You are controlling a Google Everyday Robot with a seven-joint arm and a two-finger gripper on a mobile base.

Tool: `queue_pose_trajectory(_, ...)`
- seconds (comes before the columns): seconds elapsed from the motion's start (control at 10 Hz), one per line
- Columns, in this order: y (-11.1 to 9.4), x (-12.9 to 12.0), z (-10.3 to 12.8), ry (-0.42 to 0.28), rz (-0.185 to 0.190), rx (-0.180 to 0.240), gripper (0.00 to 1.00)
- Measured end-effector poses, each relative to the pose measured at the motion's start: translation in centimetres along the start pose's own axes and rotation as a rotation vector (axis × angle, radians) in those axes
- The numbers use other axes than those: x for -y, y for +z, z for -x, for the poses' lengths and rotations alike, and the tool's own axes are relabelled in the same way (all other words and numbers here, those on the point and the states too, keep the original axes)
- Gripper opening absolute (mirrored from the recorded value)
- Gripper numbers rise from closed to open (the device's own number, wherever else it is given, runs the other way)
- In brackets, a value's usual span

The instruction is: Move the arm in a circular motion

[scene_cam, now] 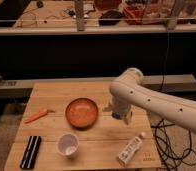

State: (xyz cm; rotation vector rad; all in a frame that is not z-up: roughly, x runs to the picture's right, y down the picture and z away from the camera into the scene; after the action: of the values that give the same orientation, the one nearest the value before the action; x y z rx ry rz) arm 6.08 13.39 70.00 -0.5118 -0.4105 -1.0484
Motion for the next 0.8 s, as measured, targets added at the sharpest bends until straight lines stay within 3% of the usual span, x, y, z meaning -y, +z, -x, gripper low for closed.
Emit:
queue_pose_trajectory(0.2,0.2,4.2,1.6,-0.095,-0.026,0.013,0.80)
queue_pose_trajectory(0.4,0.2,7.3,1.1,-0.135,-0.039,-0.007,0.80)
queue_pose_trajectory(0.6,0.3,8.6,-1.3,-0.126,-0.049,-0.028,0.80)
queue_pose_trajectory(0.8,0.7,8.4,-4.5,-0.098,-0.065,-0.039,0.80)
